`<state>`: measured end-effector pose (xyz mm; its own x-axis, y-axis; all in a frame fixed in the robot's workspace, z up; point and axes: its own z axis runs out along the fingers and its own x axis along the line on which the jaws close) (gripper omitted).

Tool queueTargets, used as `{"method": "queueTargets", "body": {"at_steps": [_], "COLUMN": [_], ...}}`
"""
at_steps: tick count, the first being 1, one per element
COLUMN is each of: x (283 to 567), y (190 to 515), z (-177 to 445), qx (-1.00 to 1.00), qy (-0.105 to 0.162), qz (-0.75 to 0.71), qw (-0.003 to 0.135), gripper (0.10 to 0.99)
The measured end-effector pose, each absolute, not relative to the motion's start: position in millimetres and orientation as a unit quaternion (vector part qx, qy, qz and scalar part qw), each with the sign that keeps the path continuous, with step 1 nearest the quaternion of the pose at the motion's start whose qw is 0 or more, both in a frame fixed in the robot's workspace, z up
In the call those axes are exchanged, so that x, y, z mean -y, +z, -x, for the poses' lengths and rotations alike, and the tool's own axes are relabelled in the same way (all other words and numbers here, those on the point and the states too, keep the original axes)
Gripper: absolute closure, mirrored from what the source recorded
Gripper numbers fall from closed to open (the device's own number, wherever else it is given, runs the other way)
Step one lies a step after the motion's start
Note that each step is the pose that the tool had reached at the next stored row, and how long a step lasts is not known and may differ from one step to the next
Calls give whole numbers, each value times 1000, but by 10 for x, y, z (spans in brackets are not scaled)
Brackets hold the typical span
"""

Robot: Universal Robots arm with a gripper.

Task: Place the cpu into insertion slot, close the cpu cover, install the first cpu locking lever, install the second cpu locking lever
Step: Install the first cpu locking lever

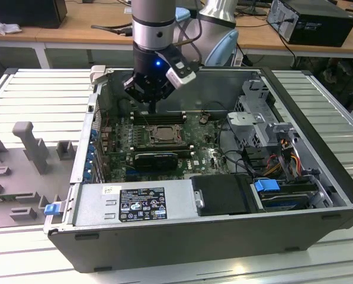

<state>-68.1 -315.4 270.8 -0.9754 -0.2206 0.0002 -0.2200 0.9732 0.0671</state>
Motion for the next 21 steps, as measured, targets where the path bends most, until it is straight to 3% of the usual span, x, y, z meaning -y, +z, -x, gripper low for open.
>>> {"method": "queueTargets", "body": {"at_steps": [10,21], "x": [3116,2982], "y": [2624,2576], "z": [1046,850], "qx": [994,994], "qy": [-36,-36], "qz": [-103,-99], "qw": [3,3], "gripper": [980,980]}}
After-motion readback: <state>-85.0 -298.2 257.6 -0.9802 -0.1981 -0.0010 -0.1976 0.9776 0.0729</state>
